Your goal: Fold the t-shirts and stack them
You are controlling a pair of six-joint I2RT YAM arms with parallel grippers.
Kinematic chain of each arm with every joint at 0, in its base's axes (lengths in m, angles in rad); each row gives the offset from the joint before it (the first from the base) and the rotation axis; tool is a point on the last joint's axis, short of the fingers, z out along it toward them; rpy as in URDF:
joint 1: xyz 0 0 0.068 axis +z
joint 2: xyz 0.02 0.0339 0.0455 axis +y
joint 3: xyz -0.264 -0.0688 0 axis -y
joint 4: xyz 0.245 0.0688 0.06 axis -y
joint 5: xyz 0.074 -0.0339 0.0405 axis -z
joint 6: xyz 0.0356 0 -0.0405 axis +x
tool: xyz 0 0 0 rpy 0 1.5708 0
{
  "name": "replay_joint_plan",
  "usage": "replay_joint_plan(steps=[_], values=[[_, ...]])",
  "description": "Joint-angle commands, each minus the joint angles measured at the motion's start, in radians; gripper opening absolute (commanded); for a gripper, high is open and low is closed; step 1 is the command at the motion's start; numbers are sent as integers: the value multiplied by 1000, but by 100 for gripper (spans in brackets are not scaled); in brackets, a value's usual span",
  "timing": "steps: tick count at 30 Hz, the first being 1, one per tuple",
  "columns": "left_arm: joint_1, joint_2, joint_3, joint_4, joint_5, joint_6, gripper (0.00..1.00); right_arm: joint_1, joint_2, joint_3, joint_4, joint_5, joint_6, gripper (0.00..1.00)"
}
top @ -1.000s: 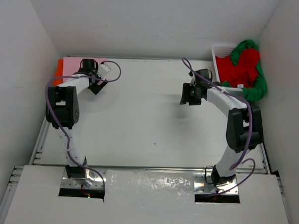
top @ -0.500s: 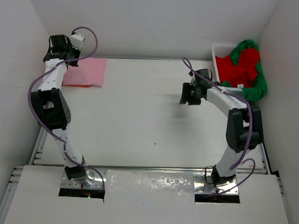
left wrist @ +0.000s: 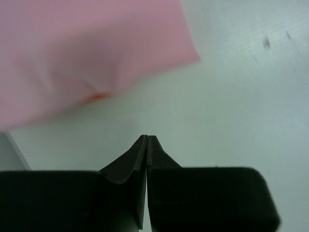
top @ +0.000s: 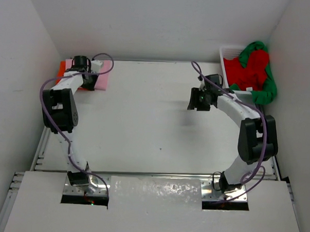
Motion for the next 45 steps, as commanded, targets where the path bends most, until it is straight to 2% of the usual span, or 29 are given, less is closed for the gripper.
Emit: replay_joint_plan(steps=[1, 2, 6, 11, 14, 29, 36, 45], values=[[-56, -178, -153, -17, -23, 14, 2, -11, -61, -73, 28, -16, 18, 51], [-64, -235, -248, -20, -9, 15, 3, -16, -81, -105, 37, -16, 23, 51], [-110, -350, -460, -11, -15, 20, 4, -25, -118, -157, 48, -27, 31, 52], [-182, -438, -655, 8, -13, 29, 7, -28, -152, -199, 51, -36, 35, 52], [-202, -456, -703, 22, -7, 9, 9, -30, -178, -225, 62, -34, 40, 53], [-243, -466, -728, 58, 23, -23, 12, -34, -284, -260, 34, -8, 44, 55], [-243, -466, -676, 65, -4, -34, 12, -41, -276, -136, -32, 2, 12, 56], [-243, -458, -685, 74, -12, -42, 12, -94, -307, 4, -104, 6, -48, 59]])
